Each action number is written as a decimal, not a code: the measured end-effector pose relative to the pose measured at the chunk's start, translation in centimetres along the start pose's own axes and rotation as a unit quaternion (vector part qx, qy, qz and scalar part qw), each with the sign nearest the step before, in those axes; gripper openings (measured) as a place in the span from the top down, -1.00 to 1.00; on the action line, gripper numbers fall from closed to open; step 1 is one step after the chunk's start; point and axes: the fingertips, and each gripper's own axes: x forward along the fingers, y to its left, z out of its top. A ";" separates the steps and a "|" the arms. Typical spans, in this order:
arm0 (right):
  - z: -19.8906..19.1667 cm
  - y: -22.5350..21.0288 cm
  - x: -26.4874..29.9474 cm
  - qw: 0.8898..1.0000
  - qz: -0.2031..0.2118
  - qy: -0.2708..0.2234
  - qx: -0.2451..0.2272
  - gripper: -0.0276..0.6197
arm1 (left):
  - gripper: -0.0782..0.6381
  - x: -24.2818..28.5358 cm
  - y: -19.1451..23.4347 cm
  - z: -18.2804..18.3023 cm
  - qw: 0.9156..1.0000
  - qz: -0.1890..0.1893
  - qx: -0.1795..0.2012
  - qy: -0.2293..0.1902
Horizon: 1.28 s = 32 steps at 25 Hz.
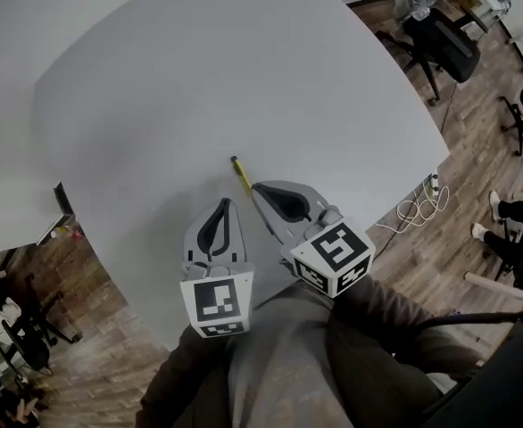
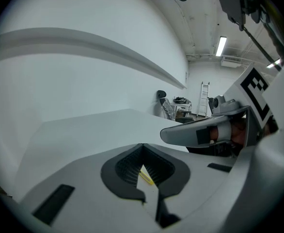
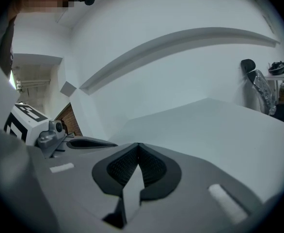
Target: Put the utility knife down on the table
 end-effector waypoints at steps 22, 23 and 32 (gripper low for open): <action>1.5 0.6 -1.9 1.000 -0.001 -0.022 -0.022 0.91 | 0.77 -1.0 -1.3 1.1 1.000 0.002 0.020 -0.022; 1.3 0.5 -1.8 1.000 -0.001 -0.021 -0.021 0.91 | 0.77 -0.9 -1.3 1.0 1.000 0.001 0.020 -0.021; 1.1 0.3 -1.7 1.000 -0.002 -0.021 -0.019 0.91 | 0.77 -0.7 -1.3 0.8 1.000 0.000 0.020 -0.018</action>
